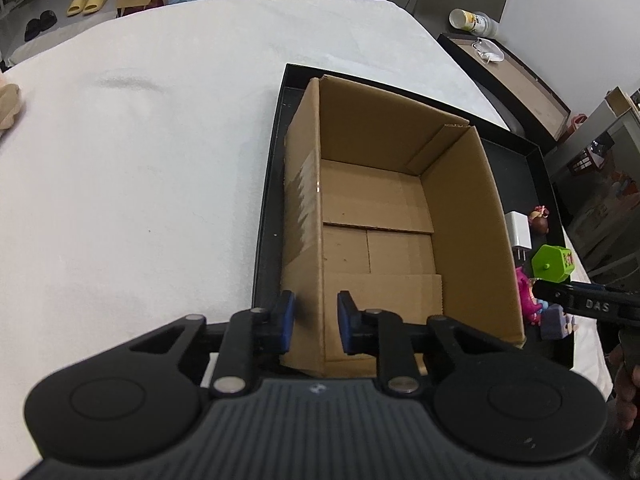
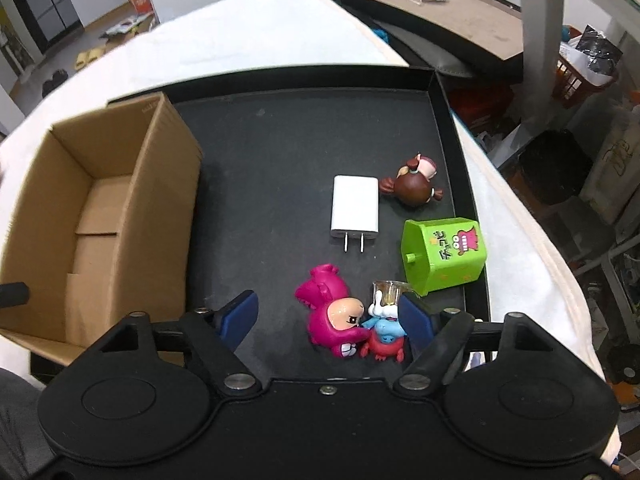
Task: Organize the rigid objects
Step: 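Grasp the cardboard box wall with the left gripper while the right gripper approaches the pink figure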
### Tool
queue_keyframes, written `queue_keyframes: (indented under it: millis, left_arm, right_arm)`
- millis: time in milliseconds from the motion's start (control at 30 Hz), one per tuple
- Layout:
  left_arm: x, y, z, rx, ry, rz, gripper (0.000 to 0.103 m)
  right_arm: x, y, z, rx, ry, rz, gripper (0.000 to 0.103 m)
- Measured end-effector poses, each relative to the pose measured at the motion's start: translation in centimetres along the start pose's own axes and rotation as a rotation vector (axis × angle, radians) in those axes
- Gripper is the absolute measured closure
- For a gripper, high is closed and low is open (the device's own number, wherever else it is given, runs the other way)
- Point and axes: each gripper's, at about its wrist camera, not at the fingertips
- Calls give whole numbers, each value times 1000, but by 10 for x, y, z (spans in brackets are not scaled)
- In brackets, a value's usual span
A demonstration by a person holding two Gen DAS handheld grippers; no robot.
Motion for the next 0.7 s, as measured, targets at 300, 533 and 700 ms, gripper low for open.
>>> queue_keyframes:
  millis: [300, 533, 700]
  left_arm:
    - [2, 5, 5, 2, 3, -5, 89]
    - [3, 1, 5, 0, -1, 8, 89]
    - [2, 3, 7, 9, 3, 0, 89]
  right_arm:
    - [9, 1, 33, 10, 81, 0, 58]
    - [19, -5, 33, -8, 67, 37, 67]
    - [20, -9, 26, -37, 49, 78, 71]
Point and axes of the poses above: each gripper's, at about its wrist camera, not at the fingertips, and z roughly the way its jaws point, y to its left, x to its underside, and after that the axes turned 14 degrees about -x, right-handed
